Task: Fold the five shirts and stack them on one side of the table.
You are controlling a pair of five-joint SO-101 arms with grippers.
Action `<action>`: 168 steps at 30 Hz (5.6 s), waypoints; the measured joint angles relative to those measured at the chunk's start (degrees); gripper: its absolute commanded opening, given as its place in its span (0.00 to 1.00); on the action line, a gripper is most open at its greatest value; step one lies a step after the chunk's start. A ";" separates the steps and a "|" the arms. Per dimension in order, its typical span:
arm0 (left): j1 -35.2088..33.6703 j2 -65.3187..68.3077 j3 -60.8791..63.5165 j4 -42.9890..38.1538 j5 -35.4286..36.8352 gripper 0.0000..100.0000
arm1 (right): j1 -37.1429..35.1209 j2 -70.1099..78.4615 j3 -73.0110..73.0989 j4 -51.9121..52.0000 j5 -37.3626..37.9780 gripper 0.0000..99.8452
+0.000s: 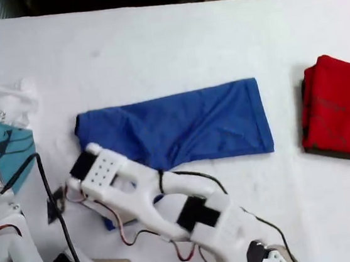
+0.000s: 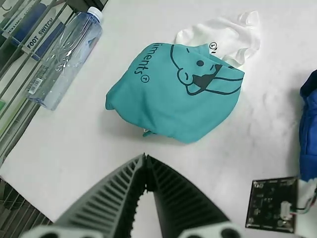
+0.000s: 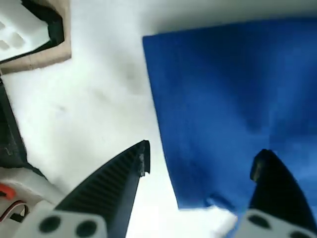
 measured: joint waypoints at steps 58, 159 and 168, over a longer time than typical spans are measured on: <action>0.00 0.00 0.00 0.00 0.00 0.02 | 12.40 13.27 -33.85 0.35 -3.08 0.02; 0.00 0.00 0.00 0.00 -2.11 0.02 | 23.30 11.60 -40.09 0.53 -20.22 0.02; 0.00 0.00 0.00 0.00 -2.11 0.02 | 19.52 24.00 -43.08 -8.79 -20.22 0.02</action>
